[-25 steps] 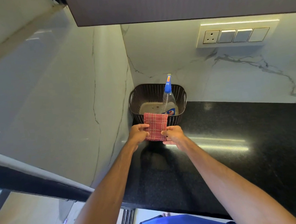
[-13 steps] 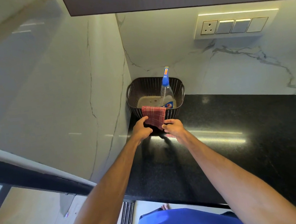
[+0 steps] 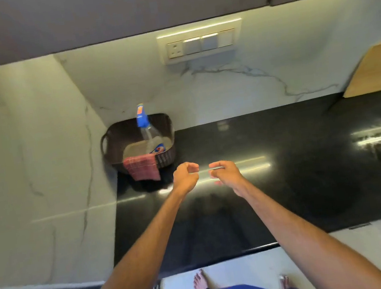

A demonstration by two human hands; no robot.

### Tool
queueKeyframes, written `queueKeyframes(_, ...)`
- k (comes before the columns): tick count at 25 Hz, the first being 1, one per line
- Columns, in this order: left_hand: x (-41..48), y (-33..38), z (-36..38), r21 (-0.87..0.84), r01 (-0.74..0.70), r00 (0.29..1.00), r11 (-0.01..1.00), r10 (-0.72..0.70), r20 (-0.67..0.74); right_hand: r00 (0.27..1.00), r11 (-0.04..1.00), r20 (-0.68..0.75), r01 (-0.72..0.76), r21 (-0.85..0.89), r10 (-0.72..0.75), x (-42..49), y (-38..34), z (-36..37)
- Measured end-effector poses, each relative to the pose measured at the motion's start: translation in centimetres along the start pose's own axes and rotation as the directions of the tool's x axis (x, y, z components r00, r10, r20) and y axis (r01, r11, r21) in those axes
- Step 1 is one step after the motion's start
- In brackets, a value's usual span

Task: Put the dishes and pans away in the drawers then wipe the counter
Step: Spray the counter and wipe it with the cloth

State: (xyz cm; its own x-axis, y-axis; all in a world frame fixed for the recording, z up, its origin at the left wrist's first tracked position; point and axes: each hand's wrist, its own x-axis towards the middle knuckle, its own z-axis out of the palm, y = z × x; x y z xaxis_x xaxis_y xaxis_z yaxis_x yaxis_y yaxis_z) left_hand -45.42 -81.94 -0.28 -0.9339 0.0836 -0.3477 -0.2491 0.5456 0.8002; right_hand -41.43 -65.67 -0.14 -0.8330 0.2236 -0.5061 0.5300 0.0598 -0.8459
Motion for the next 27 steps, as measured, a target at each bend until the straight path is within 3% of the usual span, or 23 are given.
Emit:
queueKeyframes(7,-3.0,14.4,20.1,-0.009,-0.203,0.937,0.979,0.197,0.289,0.971,0.993,-0.24,0.039,0.114,-0.011,-4.0,3.1,-24.4)
queueKeyframes(14,-7.6,27.1,38.3,0.005,-0.306,0.845,0.952,0.269,0.463,0.913,0.971,-0.406,0.129,0.201,-0.037,-9.0,5.4,-45.1)
queueKeyframes(21,-9.7,36.5,49.2,0.019,-0.405,0.768,0.914,0.329,0.549,0.859,0.949,-0.51,0.194,0.248,-0.042,-11.1,5.9,-58.1)
queueKeyframes(27,-7.4,41.6,55.1,0.031,-0.408,0.774,0.912,0.328,0.541,0.851,0.942,-0.523,0.218,0.256,-0.055,-9.3,4.8,-65.7)
